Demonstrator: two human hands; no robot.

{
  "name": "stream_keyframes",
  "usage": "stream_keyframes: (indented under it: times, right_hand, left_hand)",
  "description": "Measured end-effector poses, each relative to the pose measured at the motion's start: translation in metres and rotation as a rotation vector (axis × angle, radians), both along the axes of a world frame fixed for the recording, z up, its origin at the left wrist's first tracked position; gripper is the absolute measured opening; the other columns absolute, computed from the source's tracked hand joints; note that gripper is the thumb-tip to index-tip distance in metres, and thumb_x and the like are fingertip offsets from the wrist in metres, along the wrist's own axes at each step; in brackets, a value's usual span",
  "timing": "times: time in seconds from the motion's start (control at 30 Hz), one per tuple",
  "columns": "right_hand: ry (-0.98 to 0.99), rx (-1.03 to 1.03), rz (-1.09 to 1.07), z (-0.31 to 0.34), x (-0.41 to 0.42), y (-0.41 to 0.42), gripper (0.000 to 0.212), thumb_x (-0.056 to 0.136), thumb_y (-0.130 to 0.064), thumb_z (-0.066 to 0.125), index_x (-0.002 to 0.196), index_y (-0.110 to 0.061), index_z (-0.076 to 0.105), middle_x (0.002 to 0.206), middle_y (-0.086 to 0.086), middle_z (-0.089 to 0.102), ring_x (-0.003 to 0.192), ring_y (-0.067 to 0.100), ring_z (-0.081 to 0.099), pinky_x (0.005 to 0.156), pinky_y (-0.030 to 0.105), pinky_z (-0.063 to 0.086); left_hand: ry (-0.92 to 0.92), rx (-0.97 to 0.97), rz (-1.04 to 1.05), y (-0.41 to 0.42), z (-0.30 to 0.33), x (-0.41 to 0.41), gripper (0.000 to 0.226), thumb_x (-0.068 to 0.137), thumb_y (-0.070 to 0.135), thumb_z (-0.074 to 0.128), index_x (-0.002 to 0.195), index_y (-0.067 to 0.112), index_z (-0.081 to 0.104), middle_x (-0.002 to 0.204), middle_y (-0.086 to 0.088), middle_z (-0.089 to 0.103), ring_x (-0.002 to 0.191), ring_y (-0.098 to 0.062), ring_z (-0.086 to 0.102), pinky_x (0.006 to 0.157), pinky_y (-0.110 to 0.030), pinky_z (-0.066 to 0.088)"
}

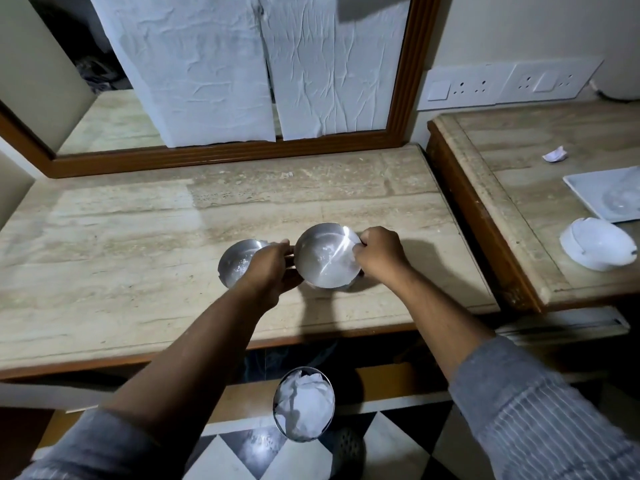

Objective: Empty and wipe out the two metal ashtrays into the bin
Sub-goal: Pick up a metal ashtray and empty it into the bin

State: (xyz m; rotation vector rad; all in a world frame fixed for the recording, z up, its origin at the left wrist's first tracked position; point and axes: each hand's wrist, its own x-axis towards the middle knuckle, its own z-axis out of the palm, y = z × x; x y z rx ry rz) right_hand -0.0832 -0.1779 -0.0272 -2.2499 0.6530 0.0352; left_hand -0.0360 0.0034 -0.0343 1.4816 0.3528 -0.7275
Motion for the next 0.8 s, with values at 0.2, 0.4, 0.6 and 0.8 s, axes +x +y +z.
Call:
stream_keyframes:
  times: [0.2,0.4,0.6,0.8]
  right_hand:
    - [-0.022,0.155,-0.042,0.018,-0.049,0.039,0.026,0.073,-0.003,0.049,0.049,-0.01,0.042,0.053,0.005,0.046,0.052,0.023,0.052,0.056,0.053,0.061]
    - [0.002,0.166,-0.057,-0.006,-0.094,0.115,0.032,0.079,-0.01,0.051,0.048,-0.011,0.042,0.051,-0.003,0.048,0.05,0.019,0.053,0.053,0.044,0.061]
    - [0.057,0.155,-0.001,-0.054,-0.121,0.146,0.033,0.079,-0.009,0.048,0.051,-0.016,0.033,0.047,-0.001,0.03,0.041,0.013,0.027,0.042,0.025,0.02]
    - [0.181,0.339,-0.041,-0.123,-0.127,0.149,0.036,0.083,-0.009,0.049,0.051,-0.017,0.034,0.051,0.001,0.032,0.046,0.013,0.029,0.044,0.025,0.022]
  left_hand:
    - [0.248,-0.312,-0.116,0.039,-0.006,-0.055,0.066,0.091,0.066,0.043,0.12,0.009,0.059,0.115,-0.02,0.067,0.086,-0.032,0.071,0.073,-0.043,0.063]
    - [0.513,-0.624,-0.211,0.101,-0.049,-0.104,0.108,0.072,0.089,0.031,0.132,0.003,0.058,0.138,-0.034,0.056,0.119,-0.048,0.061,0.081,-0.047,0.062]
    - [0.501,-0.743,-0.243,0.138,-0.085,-0.127,0.093,0.076,0.079,0.04,0.138,0.013,0.058,0.145,-0.027,0.05,0.13,-0.057,0.045,0.09,-0.052,0.056]
    - [0.53,-0.735,-0.237,0.146,-0.154,-0.132,0.089,0.069,0.073,0.059,0.137,0.017,0.056,0.138,-0.022,0.054,0.12,-0.05,0.053,0.085,-0.05,0.057]
